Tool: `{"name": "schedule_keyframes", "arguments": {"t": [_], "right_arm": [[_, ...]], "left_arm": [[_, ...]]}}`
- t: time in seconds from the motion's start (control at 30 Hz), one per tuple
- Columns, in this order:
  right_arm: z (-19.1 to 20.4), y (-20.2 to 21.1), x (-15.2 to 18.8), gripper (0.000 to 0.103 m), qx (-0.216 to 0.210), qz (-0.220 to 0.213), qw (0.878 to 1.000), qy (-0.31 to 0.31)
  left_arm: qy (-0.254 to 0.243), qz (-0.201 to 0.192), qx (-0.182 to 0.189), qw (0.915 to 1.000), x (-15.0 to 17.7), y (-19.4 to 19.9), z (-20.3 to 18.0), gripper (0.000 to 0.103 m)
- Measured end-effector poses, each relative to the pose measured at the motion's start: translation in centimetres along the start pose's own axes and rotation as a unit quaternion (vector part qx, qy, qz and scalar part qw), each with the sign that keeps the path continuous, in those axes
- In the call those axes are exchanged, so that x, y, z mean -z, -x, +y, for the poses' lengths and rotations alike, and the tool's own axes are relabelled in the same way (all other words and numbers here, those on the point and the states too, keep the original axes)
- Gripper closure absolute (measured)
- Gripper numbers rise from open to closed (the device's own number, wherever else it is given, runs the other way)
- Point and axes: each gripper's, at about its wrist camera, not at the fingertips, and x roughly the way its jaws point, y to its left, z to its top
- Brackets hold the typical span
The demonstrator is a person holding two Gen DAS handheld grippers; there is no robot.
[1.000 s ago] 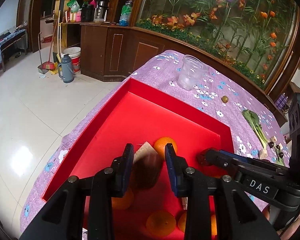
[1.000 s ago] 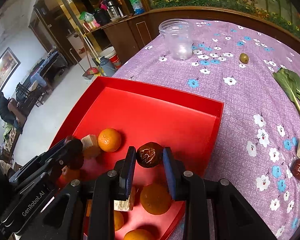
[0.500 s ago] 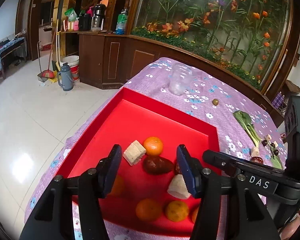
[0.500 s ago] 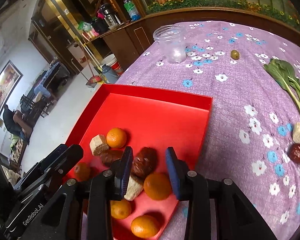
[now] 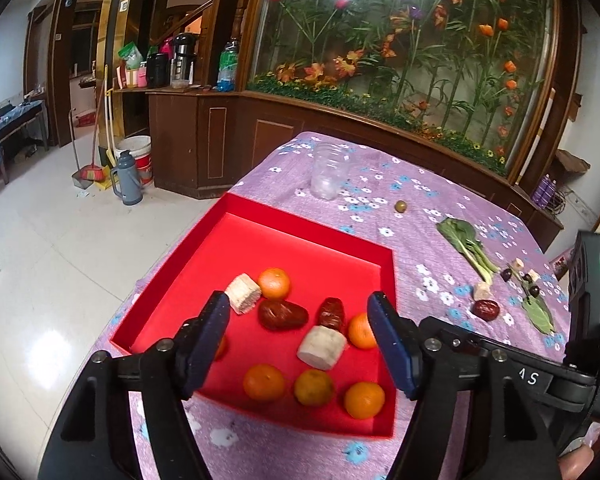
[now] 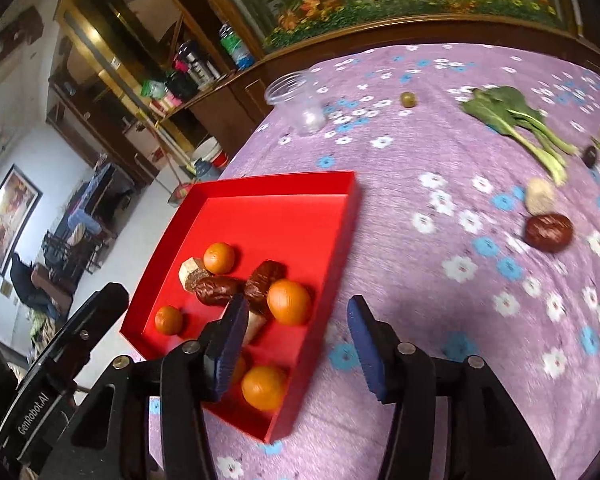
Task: Organize fruits
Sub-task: 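Withdraw both tools from the tray back over the table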
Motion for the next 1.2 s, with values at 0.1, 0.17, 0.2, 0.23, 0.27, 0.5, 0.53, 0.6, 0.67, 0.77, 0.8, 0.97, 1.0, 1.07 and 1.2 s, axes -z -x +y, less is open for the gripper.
{"name": "schedule_keyframes", "arguments": {"t": [0.1,0.17,0.2,0.23,0.27,0.5,0.53,0.6,0.67,0.77,0.8,0.97,1.0,1.07,1.2], "right_arm": [[-1.5,1.3,1.0,0.041,-0.001,-0.01,1.0,-0.025],[-2.6,2.1,1.6,0.041,-0.003,-0.011,0.999,-0.044],[-3.2,2.4,1.9,0.041,-0.003,-0.012,0.999,-0.052],[-3.8,3.0,2.2,0.041,-0.003,-0.014,0.998,-0.062],[-4.2,3.4,2.4,0.041,-0.004,-0.016,0.998,-0.068],[-6.2,6.4,3.9,0.037,-0.003,-0.043,0.995,-0.089],[-6.5,6.8,4.1,0.037,-0.006,-0.046,0.995,-0.093],[-6.8,7.4,4.4,0.037,-0.009,-0.05,0.994,-0.097],[-7.1,7.9,4.6,0.037,-0.012,-0.055,0.994,-0.099],[-7.6,8.8,5.0,0.036,-0.016,-0.063,0.993,-0.102],[-7.8,8.9,5.0,0.035,-0.016,-0.065,0.992,-0.104],[-9.3,9.6,5.4,0.033,-0.018,-0.071,0.99,-0.118],[-9.7,9.6,5.5,0.033,-0.018,-0.071,0.99,-0.122],[-10.6,9.7,5.5,0.033,-0.017,-0.071,0.989,-0.13],[-12.2,9.6,5.6,0.033,-0.014,-0.071,0.987,-0.146]], "left_arm": [[-0.008,0.0,0.002,1.0,0.4,0.7,-1.0,0.029],[-0.014,0.0,0.003,0.9999,0.6,1.1,-1.7,0.028],[-0.017,-0.001,0.004,0.9998,0.7,1.3,-2.1,0.028],[-0.021,-0.002,0.005,0.9998,0.8,1.5,-2.5,0.028],[-0.026,-0.003,0.005,0.9996,0.9,1.8,-3.0,0.028],[-0.066,-0.011,0.006,0.9977,2.0,3.6,-6.3,0.027],[-0.072,-0.012,0.005,0.9973,2.2,3.8,-6.7,0.027],[-0.083,-0.016,0.002,0.9964,2.5,4.3,-7.6,0.027],[-0.093,-0.019,-0.001,0.9955,2.7,4.7,-8.4,0.027],[-0.102,-0.021,-0.004,0.9945,3.0,5.1,-9.3,0.025],[-0.106,-0.022,-0.005,0.9941,3.1,5.2,-9.7,0.024],[-0.119,-0.018,-0.005,0.9927,3.5,4.9,-10.9,0.023],[-0.122,-0.016,-0.005,0.9924,3.7,4.7,-11.1,0.023],[-0.126,-0.011,-0.004,0.992,3.8,4.4,-11.5,0.023],[-0.128,0.004,0.003,0.9917,4.1,3.2,-12.0,0.023]]}}
